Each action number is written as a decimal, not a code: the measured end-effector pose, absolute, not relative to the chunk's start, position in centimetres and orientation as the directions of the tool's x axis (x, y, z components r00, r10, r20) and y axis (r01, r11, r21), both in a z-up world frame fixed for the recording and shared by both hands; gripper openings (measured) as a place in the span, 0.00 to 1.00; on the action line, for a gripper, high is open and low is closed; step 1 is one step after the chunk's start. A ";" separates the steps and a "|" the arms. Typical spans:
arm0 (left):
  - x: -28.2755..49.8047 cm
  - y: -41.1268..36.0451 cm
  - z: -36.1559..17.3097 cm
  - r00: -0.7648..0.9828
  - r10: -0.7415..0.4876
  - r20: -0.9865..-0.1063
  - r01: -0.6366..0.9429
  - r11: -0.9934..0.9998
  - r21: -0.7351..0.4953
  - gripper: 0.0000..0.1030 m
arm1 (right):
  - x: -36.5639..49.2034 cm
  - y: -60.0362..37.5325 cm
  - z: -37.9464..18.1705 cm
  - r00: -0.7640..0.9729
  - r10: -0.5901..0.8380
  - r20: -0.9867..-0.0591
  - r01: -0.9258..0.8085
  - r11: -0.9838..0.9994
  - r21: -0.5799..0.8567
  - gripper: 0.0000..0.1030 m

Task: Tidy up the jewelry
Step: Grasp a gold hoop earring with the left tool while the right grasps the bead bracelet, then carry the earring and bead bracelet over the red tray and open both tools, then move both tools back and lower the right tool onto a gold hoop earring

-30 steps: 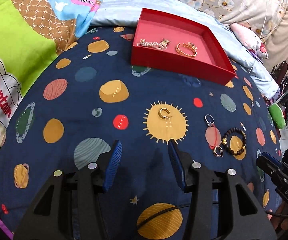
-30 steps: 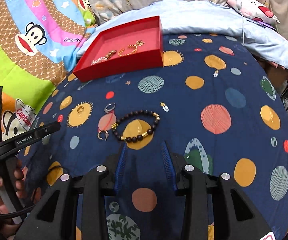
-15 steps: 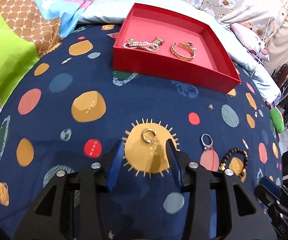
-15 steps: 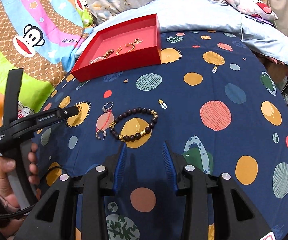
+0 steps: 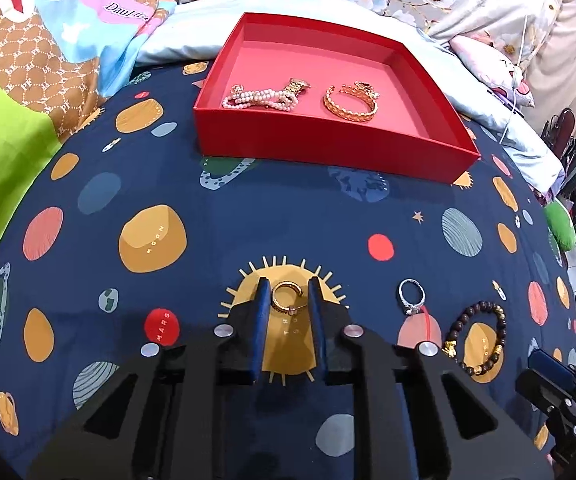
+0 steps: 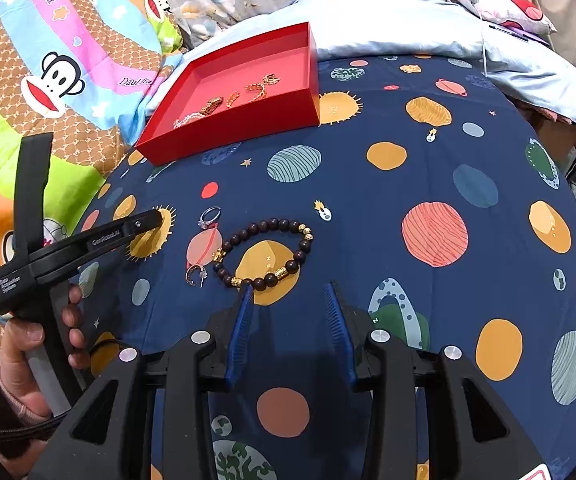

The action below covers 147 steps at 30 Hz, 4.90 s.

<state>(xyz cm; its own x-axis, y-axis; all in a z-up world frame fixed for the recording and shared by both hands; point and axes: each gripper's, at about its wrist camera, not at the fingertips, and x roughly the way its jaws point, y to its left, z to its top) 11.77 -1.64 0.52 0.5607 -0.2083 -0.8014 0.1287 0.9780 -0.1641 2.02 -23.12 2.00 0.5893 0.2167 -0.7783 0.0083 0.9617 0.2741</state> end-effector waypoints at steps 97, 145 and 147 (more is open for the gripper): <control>24.7 -1.0 17.4 0.740 -0.271 -0.616 0.214 0.963 -0.166 0.18 | 24.6 -21.0 18.5 0.780 0.297 -0.550 -0.197 0.952 0.234 0.07; 14.8 1.8 6.7 0.611 -0.185 -0.770 0.094 0.982 -0.162 0.55 | 7.9 -21.6 9.7 0.697 0.285 -0.659 -0.138 0.954 0.266 0.28; 13.4 1.8 5.9 0.597 -0.176 -0.783 0.090 0.984 -0.152 0.55 | 6.6 -21.2 8.6 0.675 0.292 -0.677 -0.140 0.952 0.271 0.28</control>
